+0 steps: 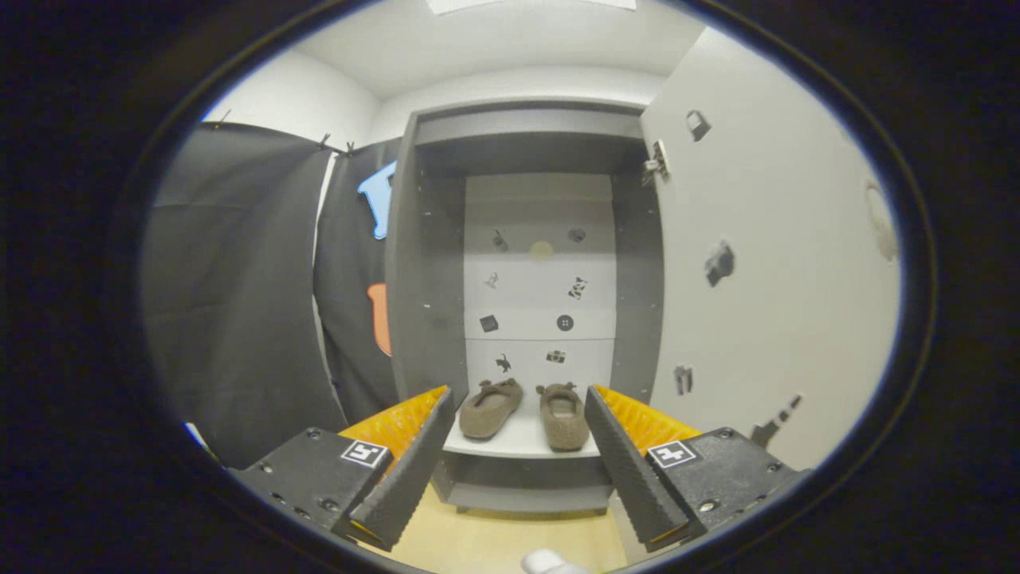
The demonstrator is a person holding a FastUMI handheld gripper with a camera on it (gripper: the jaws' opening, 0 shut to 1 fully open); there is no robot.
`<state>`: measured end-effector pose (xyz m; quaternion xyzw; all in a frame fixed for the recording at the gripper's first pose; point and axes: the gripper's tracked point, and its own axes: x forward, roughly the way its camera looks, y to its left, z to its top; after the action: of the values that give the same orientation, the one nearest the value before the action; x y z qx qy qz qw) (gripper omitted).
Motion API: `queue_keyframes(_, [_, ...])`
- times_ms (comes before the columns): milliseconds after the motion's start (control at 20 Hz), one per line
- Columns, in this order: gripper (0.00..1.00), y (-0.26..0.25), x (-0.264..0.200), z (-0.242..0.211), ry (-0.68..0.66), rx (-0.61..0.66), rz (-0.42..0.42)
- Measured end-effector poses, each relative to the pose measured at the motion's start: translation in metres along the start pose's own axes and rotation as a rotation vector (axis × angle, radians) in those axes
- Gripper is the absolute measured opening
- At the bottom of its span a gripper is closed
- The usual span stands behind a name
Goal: Open the shoe cabinet door, grab the shoes and put them into the shoe cabinet, then close the shoe cabinet door.
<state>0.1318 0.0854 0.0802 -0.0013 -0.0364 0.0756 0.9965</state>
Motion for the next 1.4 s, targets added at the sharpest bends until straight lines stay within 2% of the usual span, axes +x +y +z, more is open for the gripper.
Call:
queue_keyframes(300, [1.00, -0.022, -0.112, -0.013, 0.004, 0.010, 0.052])
queue_keyframes(500, [1.00, -0.081, -0.163, -0.026, 0.024, 0.004, -0.027])
queue_keyframes(750, [1.00, -0.185, -0.208, -0.034, 0.031, 0.023, -0.163])
queue_keyframes(900, [1.00, -0.244, -0.215, -0.031, 0.025, 0.044, -0.196])
queue_keyframes(1050, [1.00, -0.290, -0.210, -0.037, 0.036, 0.051, -0.193])
queue_keyframes(1250, [1.00, -0.309, -0.175, -0.051, 0.085, 0.060, -0.083])
queue_keyframes(1400, [1.00, -0.297, -0.148, -0.059, 0.106, 0.057, 0.029])
